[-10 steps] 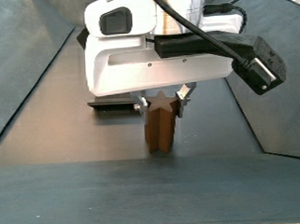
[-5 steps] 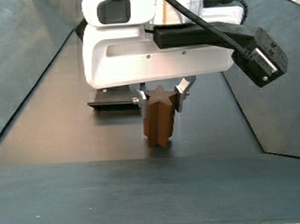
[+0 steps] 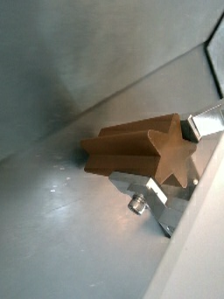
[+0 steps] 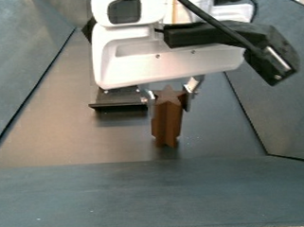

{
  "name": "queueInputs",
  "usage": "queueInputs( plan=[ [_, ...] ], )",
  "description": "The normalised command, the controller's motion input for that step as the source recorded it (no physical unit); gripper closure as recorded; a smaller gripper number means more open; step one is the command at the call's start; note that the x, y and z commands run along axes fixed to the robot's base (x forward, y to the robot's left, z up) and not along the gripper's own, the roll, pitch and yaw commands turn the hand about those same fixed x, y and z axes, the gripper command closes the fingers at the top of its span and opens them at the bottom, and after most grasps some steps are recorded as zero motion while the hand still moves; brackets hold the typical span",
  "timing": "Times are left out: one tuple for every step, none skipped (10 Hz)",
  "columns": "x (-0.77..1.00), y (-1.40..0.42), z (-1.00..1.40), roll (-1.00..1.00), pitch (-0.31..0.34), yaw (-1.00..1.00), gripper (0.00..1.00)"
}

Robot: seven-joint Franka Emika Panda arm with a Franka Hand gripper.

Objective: Pick up the star object. Move up. Move to above the board. Insert the star object.
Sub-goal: Move up, then move to above the board.

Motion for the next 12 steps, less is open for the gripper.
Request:
queueInputs(
  plan=[
    [0.06, -0.07, 0.82, 0.0, -0.01, -0.01, 1.0],
    [0.03, -0.04, 0.66, 0.02, 0.019, -0.01, 1.0],
    [0.02, -0.03, 0.57, 0.04, 0.034, -0.01, 1.0],
    [0.0, -0.02, 0.37, 0.06, 0.059, -0.01, 1.0],
    [0.0, -0.01, 0.21, 0.08, 0.073, 0.0, 1.0],
    [-0.54, -0.2, 1.0, 0.11, 0.192, -0.24, 1.0],
    [-0.54, -0.2, 1.0, 0.12, 0.18, -0.22, 1.0],
    [-0.52, -0.18, 1.0, 0.12, 0.1, -0.14, 1.0],
    [-0.5, -0.17, 1.0, 0.12, 0.069, -0.07, 1.0],
    [-0.46, -0.15, 1.0, 0.12, 0.056, -0.02, 1.0],
    [-0.44, -0.15, 1.0, 0.12, 0.056, 0.0, 1.0],
    [-0.39, -0.13, 1.0, 0.11, 0.054, 0.01, 1.0]
  ],
)
